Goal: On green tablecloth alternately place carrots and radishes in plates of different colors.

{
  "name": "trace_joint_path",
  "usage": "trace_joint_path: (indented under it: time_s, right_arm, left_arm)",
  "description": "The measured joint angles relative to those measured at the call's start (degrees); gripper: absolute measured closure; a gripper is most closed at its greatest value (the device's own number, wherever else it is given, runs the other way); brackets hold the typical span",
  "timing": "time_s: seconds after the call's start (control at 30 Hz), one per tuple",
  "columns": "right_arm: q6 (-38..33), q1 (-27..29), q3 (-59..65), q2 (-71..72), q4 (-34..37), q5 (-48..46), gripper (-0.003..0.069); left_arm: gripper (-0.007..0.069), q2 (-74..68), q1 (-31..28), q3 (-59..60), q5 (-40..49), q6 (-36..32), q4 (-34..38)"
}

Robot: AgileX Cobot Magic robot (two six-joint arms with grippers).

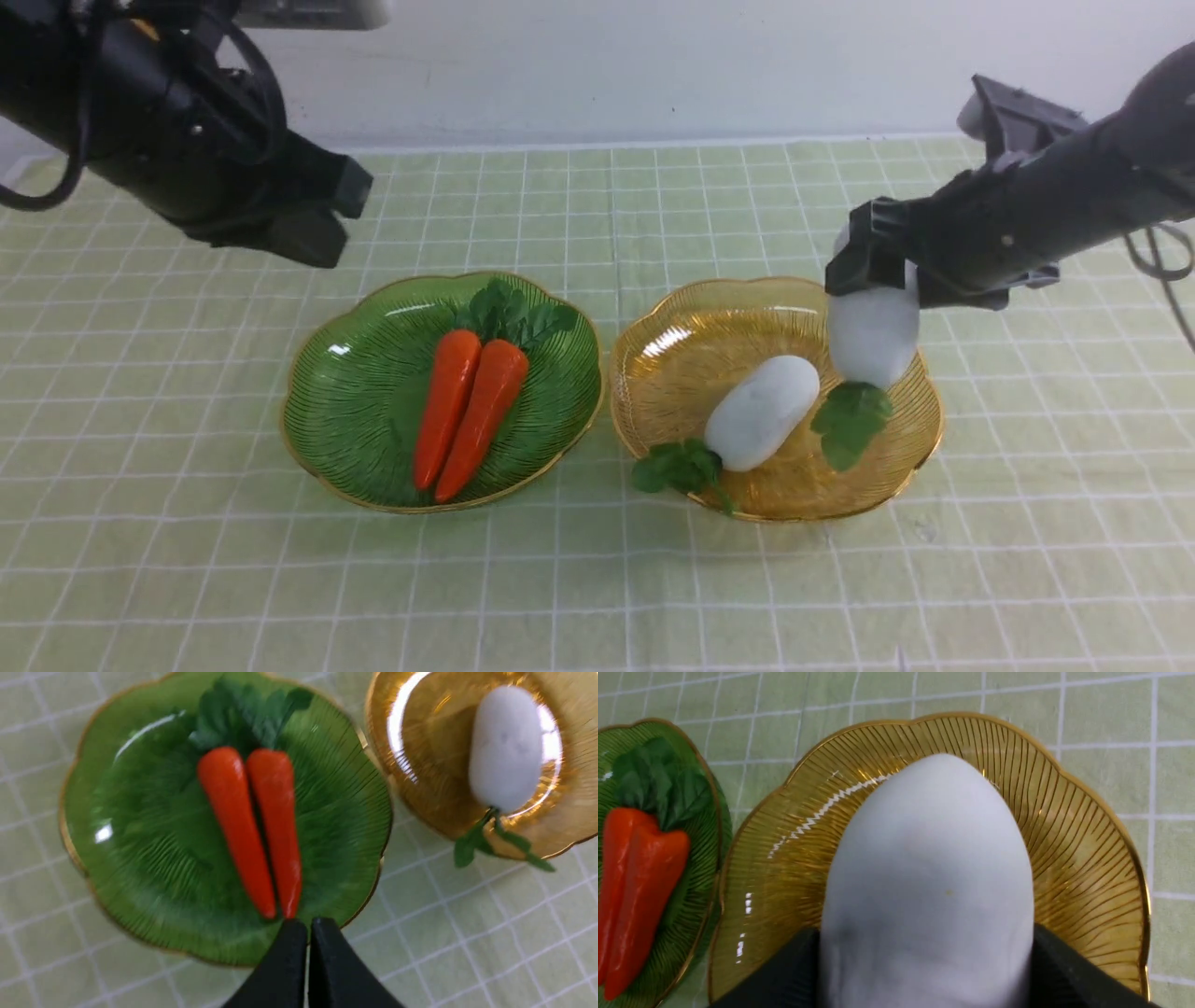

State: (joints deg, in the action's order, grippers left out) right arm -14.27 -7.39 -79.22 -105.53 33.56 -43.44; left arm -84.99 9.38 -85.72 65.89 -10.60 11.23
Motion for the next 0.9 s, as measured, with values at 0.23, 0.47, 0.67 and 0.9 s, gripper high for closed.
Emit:
trace_joint_path:
  time_s: [0.23,0.47,0.67,0.9]
  right_arm:
    - [0.4,0.16,-2.09,-4.74,-0.27,-3.11,0.0155]
    - [1.02,3.14,-12.31,-4.42,-2.2,-21.69,0.0132]
    - [1.69,5.23,-20.03,1.12,-4.15,-26.44,0.0319]
    - [0.64,5.23,-19.84,22.24,-8.01,-27.95,0.0647]
  left_arm:
    - [0.0632,10.68,0.0,8.52,-0.1,3.02,-3.29]
    - [0.0632,22.24,0.0,17.95,-1.68,4.48,-4.55]
    - [0.0632,28.54,0.0,19.37,-1.93,5.95,-4.74]
    - [0.0632,34.23,0.0,19.37,-1.65,6.72,-4.74]
